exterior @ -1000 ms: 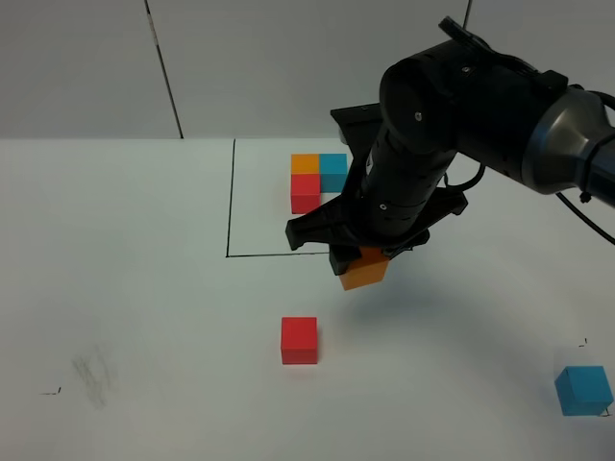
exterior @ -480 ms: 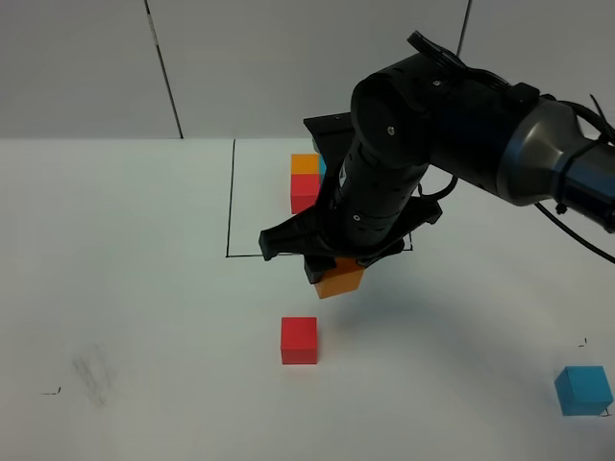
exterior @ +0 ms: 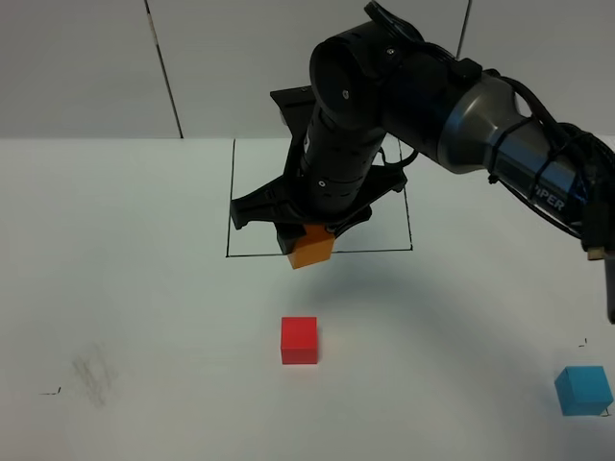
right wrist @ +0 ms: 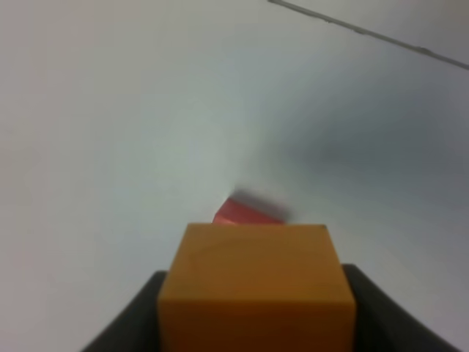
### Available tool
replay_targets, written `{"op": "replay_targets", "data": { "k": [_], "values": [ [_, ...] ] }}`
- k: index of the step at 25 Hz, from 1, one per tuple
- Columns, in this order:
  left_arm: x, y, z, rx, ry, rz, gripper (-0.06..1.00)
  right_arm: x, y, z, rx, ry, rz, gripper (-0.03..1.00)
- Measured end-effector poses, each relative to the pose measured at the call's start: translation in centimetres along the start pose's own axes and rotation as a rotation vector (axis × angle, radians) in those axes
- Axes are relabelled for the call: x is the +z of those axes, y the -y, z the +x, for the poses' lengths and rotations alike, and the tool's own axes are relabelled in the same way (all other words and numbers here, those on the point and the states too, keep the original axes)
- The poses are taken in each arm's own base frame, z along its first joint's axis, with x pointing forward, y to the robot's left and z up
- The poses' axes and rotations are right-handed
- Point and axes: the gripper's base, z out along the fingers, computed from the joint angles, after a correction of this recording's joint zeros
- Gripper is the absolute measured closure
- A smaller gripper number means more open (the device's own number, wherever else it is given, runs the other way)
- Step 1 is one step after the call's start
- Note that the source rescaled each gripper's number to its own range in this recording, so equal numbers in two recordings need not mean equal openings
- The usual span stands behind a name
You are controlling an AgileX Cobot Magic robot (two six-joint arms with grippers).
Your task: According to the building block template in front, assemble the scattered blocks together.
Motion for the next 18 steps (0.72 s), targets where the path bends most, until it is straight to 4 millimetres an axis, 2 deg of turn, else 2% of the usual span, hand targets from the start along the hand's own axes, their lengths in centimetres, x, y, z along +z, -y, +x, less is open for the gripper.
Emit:
{"op": "replay_targets", "data": {
  "k": [10, 18],
  "values": [
    [0.0, 0.0, 0.0, 0.0, 0.0, 0.0, 0.34, 3.7, -0.3, -1.5, 0.009, -0.028, 0.012, 0.96],
    [0.0, 0.0, 0.0, 0.0, 0.0, 0.0, 0.34, 4.0, 0.1, -1.7, 0.104, -0.011, 0.056, 0.96]
  ]
}}
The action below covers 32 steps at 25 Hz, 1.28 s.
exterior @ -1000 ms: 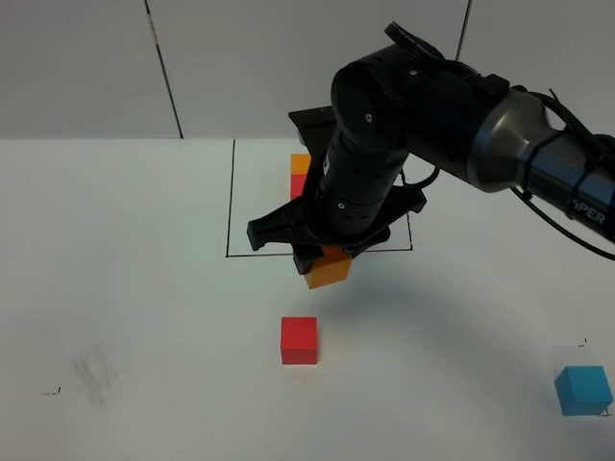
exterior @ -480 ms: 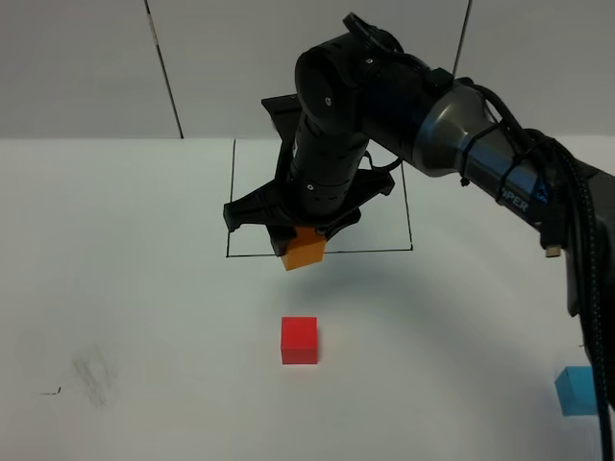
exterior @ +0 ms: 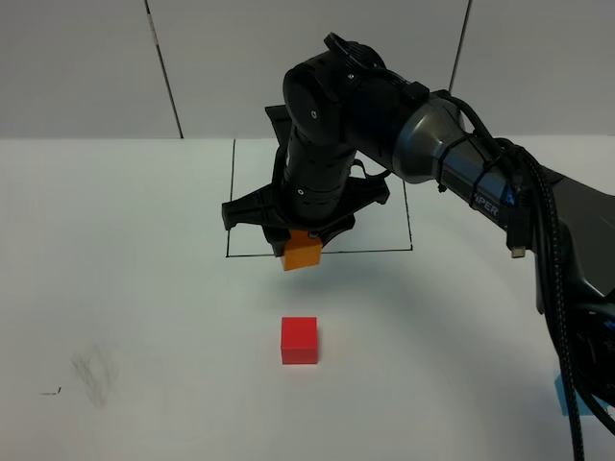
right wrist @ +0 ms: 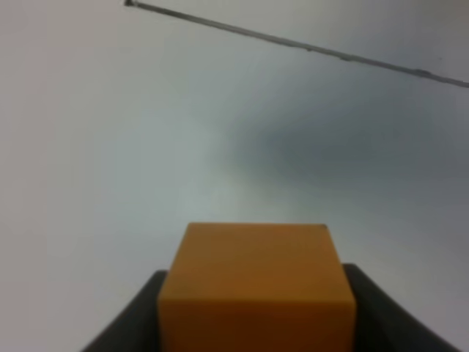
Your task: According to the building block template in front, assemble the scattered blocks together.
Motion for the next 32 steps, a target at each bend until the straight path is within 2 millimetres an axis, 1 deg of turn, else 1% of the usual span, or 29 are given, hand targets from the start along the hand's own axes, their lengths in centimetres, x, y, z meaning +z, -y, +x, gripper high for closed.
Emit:
{"op": "replay_targets", "data": {
  "k": [14, 24, 26, 30, 32],
  "values": [
    [0.0, 0.0, 0.0, 0.0, 0.0, 0.0, 0.34, 0.1, 0.3, -0.1, 0.067, 0.016, 0.03, 0.96],
    [0.0, 0.0, 0.0, -0.002, 0.0, 0.0, 0.34, 0.3, 1.0, -0.6, 0.083, 0.023, 0.034, 0.96],
    [0.0, 0.0, 0.0, -0.001, 0.0, 0.0, 0.34, 0.9, 1.0, -0.5, 0.081, 0.005, 0.028, 0.96],
    [0.0, 0.0, 0.0, -0.001, 0.0, 0.0, 0.34, 4.1, 1.0, -0.2, 0.063, -0.063, 0.035, 0.96],
    [0.0, 0.0, 0.0, -0.001, 0.0, 0.0, 0.34, 5.3, 1.0, 0.0, 0.061, -0.085, 0.039, 0.96]
  ]
}}
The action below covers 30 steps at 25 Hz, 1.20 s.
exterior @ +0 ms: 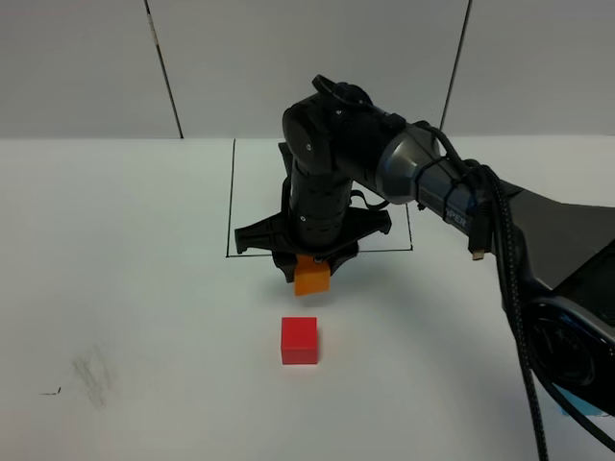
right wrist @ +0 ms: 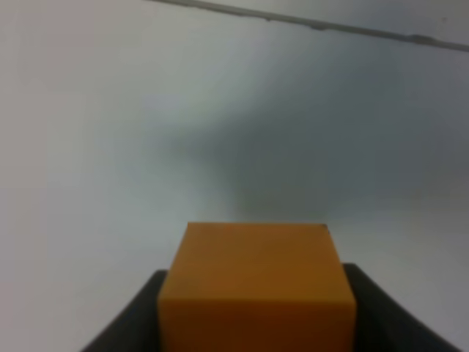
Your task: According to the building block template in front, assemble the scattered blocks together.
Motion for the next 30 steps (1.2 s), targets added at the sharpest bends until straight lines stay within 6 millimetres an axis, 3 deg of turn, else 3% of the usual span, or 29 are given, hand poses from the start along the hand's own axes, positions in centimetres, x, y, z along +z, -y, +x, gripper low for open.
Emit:
{"op": "replay_targets", "data": {
  "k": [10, 30],
  "values": [
    [0.0, 0.0, 0.0, 0.0, 0.0, 0.0, 0.34, 2.7, 0.1, 0.1, -0.001, -0.034, 0.016, 0.96],
    [0.0, 0.0, 0.0, 0.0, 0.0, 0.0, 0.34, 2.7, -0.3, 0.3, 0.007, -0.05, -0.015, 0.96]
  ]
}}
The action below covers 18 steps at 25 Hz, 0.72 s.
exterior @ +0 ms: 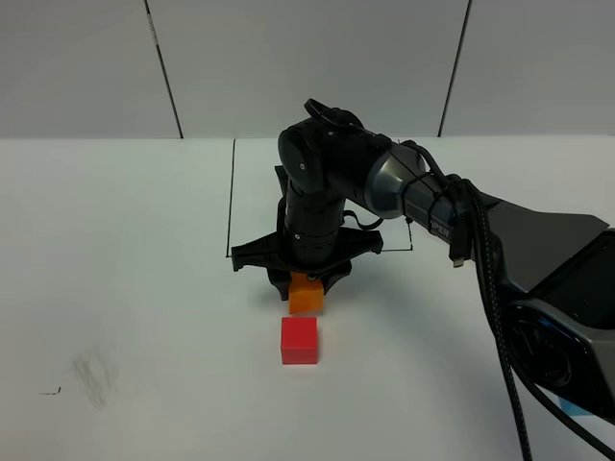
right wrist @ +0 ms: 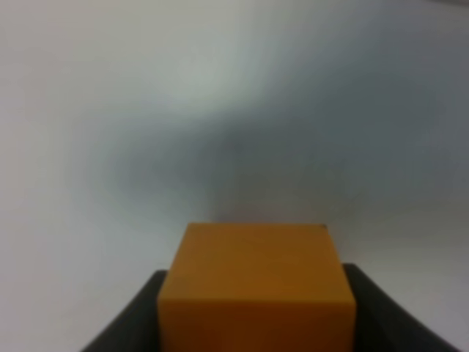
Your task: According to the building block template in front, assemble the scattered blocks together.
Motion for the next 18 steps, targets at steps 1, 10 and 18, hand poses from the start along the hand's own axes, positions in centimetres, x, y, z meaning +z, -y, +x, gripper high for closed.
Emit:
{"op": "replay_targets", "data": {
  "k": [1, 10, 18],
  "values": [
    [0.0, 0.0, 0.0, 0.0, 0.0, 0.0, 0.34, 0.01, -0.1, 0.09, -0.007, 0.001, 0.007, 0.96],
    [0.0, 0.0, 0.0, 0.0, 0.0, 0.0, 0.34, 0.07, -0.91, 0.52, -0.047, 0.017, 0.032, 0.96],
    [0.0, 0.0, 0.0, 0.001, 0.0, 0.0, 0.34, 0.06, -0.85, 0.51, -0.048, 0.016, 0.033, 0.96]
  ]
}}
